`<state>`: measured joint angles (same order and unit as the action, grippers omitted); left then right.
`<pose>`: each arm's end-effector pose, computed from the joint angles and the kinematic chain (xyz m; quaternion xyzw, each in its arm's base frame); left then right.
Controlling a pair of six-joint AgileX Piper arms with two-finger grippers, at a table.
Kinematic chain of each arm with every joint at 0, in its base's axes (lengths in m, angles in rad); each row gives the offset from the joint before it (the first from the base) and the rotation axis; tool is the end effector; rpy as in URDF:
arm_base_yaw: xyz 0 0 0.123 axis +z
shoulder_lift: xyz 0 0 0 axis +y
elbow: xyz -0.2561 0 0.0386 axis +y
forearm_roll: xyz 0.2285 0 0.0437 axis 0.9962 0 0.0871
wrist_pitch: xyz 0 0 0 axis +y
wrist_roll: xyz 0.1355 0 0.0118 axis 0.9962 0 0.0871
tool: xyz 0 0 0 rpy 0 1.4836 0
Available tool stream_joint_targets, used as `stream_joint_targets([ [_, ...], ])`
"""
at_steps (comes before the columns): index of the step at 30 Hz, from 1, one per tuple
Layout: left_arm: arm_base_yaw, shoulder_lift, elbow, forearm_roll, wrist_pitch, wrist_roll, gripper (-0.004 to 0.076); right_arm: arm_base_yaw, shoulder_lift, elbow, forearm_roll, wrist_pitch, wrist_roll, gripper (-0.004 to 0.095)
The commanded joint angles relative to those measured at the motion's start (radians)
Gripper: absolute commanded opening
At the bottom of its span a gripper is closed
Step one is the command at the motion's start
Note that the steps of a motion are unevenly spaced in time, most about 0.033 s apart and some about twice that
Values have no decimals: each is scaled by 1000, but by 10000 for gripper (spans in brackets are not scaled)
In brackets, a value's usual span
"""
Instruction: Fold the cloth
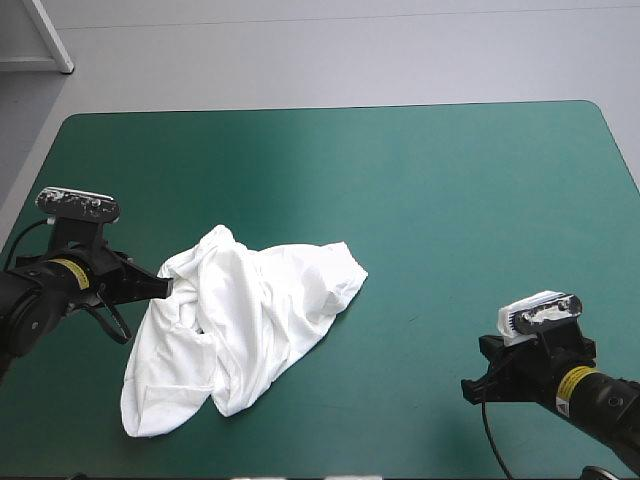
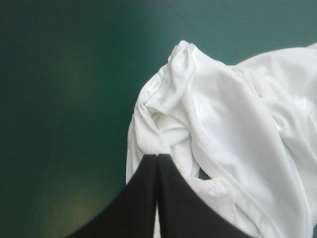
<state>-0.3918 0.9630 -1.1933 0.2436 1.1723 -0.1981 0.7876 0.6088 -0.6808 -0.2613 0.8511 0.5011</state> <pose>0.1835 -0.0431 0.3509 0.0948 0.9248 0.0151 0.3681 0.1181 0.0812 0.2778 -0.1638 0.8829 0.1533 0.4124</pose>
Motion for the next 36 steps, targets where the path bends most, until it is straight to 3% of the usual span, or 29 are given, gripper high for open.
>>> stream_joint_targets([
  [1, -3, -9, -24, 12, -50, -13, -10, 2, 0, -29, -4, -56, -2, -14],
  [13, -3, -9, -24, 5, -55, -10, -10, 2, 0, -29, 28, -5, -2, -14],
  [16, -3, 8, -22, -37, -27, 6, 4, 2, 3, -29, 33, -5, -61, 9],
  [19, -3, 52, -22, -106, -17, 25, 117, 2, 3, -29, 52, -5, -106, 156],
  [22, -3, 108, -19, -141, -6, 56, 302, 2, 3, -29, 52, -12, -104, 463],
  [24, -3, 144, -9, -103, 5, 73, 435, 2, 3, -29, 38, -12, -91, 730],
  [26, -3, 166, 13, -54, -11, 70, 512, 2, 3, -29, 21, -3, -71, 935],
  [32, 17, 192, 143, 87, -205, -54, 517, 2, 3, -29, 19, 24, -71, 926],
  [36, 113, 222, 253, -15, -232, -22, 517, 2, 3, -29, 19, 26, -71, 914],
])
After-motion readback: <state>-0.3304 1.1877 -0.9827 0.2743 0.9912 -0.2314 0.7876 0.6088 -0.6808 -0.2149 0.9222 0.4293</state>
